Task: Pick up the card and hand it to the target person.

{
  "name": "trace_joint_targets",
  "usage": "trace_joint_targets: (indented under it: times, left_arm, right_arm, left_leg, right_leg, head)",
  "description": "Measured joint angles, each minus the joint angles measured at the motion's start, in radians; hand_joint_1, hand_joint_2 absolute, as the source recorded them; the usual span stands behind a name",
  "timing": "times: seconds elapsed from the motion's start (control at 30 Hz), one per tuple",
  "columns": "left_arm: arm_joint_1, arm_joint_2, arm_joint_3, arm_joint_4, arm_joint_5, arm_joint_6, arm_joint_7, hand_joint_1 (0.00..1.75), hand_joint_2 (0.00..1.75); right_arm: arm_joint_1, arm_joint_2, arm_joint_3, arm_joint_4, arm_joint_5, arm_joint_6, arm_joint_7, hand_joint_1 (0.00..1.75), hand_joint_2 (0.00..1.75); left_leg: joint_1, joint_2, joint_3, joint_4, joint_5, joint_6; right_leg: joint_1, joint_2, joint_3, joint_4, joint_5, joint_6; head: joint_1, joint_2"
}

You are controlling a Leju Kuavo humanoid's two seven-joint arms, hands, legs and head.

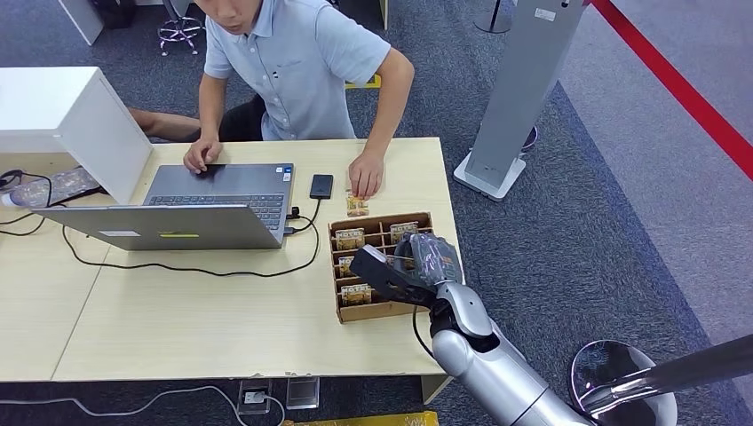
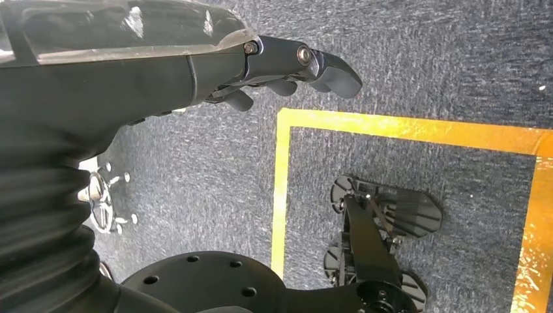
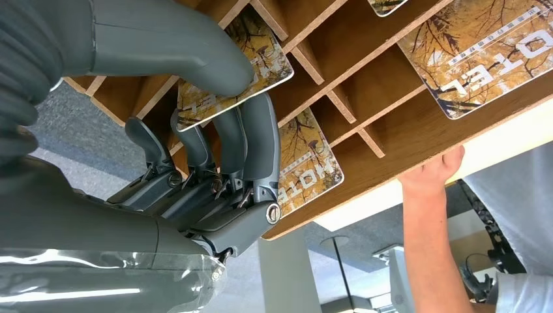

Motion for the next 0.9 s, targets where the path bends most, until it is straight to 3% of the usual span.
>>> trace_joint_targets:
  times: [0.23, 0.4, 0.5, 0.6, 0.77, 0.83, 0.9]
  left_arm:
    - [0.000, 0.000, 0.001, 0.000, 0.006, 0.014, 0.039, 0.00, 1.75]
    - [0.001, 0.000, 0.001, 0.000, 0.003, 0.014, 0.038, 0.00, 1.75]
    - [0.001, 0.000, 0.001, 0.000, 0.004, 0.015, 0.034, 0.00, 1.75]
    - [0.001, 0.000, 0.001, 0.000, 0.003, 0.018, 0.031, 0.00, 1.75]
    - [0.002, 0.000, 0.000, 0.000, 0.000, 0.024, 0.031, 0.00, 1.75]
    - [0.002, 0.000, 0.000, 0.000, -0.001, 0.026, 0.033, 0.00, 1.75]
    - [0.002, 0.000, 0.000, 0.000, -0.001, 0.027, 0.034, 0.00, 1.75]
  right_arm:
    - [0.014, 0.000, 0.000, 0.002, -0.015, -0.067, -0.033, 1.48, 1.75]
    - [0.052, -0.001, -0.013, -0.007, -0.035, -0.211, -0.142, 1.48, 1.75]
    - [0.076, -0.002, -0.031, -0.029, -0.070, -0.319, -0.237, 1.48, 1.75]
    - [0.109, -0.002, -0.061, -0.076, -0.127, -0.415, -0.390, 1.48, 1.75]
    - [0.195, 0.021, -0.162, -0.180, -0.253, -0.448, -0.682, 1.48, 1.75]
    - [0.222, 0.030, -0.197, -0.213, -0.299, -0.449, -0.736, 1.48, 1.75]
    - [0.237, 0.034, -0.219, -0.234, -0.343, -0.449, -0.737, 1.48, 1.75]
  left_leg:
    - [0.000, 0.000, 0.000, 0.000, 0.000, 0.000]
    - [0.000, 0.000, -0.001, 0.000, 0.000, 0.000]
    - [0.000, 0.000, -0.001, 0.000, 0.000, 0.000]
    - [0.000, 0.000, -0.002, 0.000, 0.000, 0.000]
    - [0.000, 0.000, -0.002, 0.000, 0.000, 0.000]
    - [0.000, 0.000, -0.003, 0.000, 0.000, 0.000]
    - [0.000, 0.000, -0.002, 0.000, 0.000, 0.000]
  right_leg:
    - [0.000, 0.000, 0.000, 0.000, 0.000, 0.000]
    - [0.000, 0.000, -0.001, 0.000, 0.000, 0.000]
    - [0.000, 0.000, -0.002, 0.000, 0.000, 0.000]
    - [0.000, 0.000, -0.002, 0.000, 0.000, 0.000]
    - [0.000, 0.000, -0.003, 0.000, 0.000, 0.000]
    - [0.000, 0.000, -0.003, 0.000, 0.000, 0.000]
    - [0.000, 0.000, -0.002, 0.000, 0.000, 0.000]
  head:
    - [0.000, 0.000]
    - [0.000, 0.000]
    - [0.000, 0.000]
    - [0.000, 0.000]
    - [0.000, 0.000]
    - [0.000, 0.000]
    - [0.000, 0.000]
